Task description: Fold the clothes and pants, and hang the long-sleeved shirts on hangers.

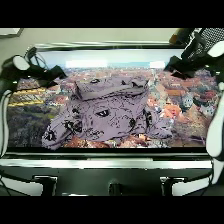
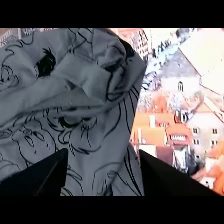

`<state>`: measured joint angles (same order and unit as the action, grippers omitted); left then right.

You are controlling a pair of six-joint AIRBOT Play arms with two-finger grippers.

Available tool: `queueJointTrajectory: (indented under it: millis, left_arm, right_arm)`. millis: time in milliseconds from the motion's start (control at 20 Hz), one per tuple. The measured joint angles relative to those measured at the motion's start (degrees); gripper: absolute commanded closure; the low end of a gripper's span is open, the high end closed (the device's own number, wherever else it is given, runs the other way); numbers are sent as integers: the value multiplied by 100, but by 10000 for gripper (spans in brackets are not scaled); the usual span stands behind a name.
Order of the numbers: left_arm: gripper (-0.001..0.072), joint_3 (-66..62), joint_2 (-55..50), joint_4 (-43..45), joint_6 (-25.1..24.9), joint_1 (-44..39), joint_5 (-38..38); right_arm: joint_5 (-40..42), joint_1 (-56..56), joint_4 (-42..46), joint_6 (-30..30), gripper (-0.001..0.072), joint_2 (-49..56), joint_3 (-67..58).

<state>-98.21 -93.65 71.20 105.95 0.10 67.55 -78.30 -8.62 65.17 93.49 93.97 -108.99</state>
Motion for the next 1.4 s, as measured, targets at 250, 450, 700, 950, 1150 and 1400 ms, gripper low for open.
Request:
queueJointTrajectory:
  millis: [250,450,700,950,1150,1400]
  left_arm:
    - [0,2658,1633,-525,-101,-42,-203]
    - [0,4669,2677,-1250,-122,-267,-774]
    - [-2,5729,3005,-1582,-140,-627,-962]
    - [-2,5995,2686,-1733,-140,-929,-1108]
    - [0,6041,2326,-2020,-140,-1257,-1537]
    - [684,6057,1869,-2326,-94,-1554,-2020]
  right_arm:
    - [254,605,-111,273,72,-1606,2879]
    - [1198,1574,-608,728,74,-2457,5381]
    - [3034,2590,-1502,999,111,-2500,6953]
    - [4026,2876,-2151,1078,680,-2192,7246]
    - [3818,2924,-1954,1401,680,-2465,7270]
    - [3213,2938,-1386,1906,680,-3106,7274]
